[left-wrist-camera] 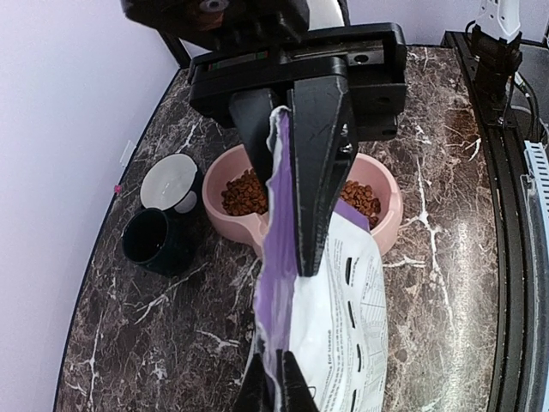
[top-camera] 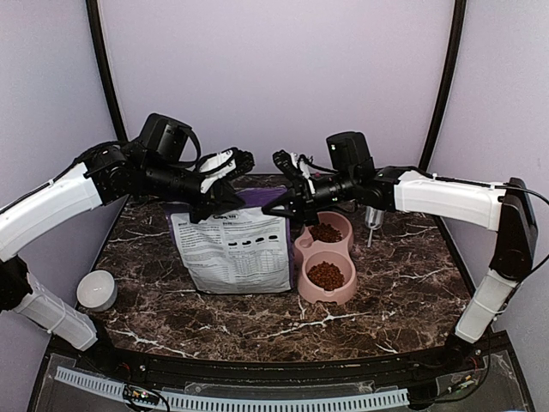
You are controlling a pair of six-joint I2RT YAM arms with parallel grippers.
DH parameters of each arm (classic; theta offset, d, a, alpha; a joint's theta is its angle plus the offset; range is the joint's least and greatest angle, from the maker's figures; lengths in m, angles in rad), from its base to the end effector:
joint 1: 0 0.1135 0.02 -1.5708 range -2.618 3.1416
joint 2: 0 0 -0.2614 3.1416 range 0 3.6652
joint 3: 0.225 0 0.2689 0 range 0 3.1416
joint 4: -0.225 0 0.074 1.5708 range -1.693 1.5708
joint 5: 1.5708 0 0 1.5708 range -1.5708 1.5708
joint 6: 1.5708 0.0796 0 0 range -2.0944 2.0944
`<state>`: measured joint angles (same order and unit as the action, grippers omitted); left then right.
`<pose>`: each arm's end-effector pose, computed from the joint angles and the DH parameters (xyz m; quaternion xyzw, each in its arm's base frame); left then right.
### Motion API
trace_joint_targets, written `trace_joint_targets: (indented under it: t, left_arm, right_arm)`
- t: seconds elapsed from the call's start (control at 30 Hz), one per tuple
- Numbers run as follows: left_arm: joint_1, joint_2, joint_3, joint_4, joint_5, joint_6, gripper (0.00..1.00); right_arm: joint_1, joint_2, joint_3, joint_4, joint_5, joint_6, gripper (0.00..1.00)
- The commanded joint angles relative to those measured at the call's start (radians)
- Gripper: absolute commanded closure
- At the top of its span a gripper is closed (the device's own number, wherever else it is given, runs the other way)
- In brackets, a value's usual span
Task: Serve the pet food
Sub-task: Press the seal on the pet food bag.
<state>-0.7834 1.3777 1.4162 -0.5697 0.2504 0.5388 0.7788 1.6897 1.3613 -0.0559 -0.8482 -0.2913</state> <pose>0.2410 -0.2678 0.3635 0.5777 0.6416 -0.1677 0.4759 0.2683 0.3487 0.2978 -0.5832 0.5328 0.4541 0.4121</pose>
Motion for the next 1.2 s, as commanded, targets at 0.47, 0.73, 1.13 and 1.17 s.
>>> trace_joint_targets:
  t: [0.47,0.73,1.13,1.17]
  left_arm:
    - [0.009,0.018,0.03,0.024,0.069,-0.028,1.0]
    - [0.008,0.015,0.027,0.032,0.077,-0.03,1.0]
    - [0.009,0.0,0.02,-0.021,0.033,-0.004,0.85]
    - [0.01,-0.007,0.012,-0.024,0.012,0.0,0.85]
  right_arm:
    - [0.014,0.016,0.086,0.068,-0.103,0.023,0.61]
    - [0.026,0.043,0.124,0.039,-0.104,0.016,0.79]
    - [0.026,0.043,0.156,-0.039,-0.069,-0.035,1.0]
    - [0.024,0.039,0.156,-0.045,-0.065,-0.04,1.0]
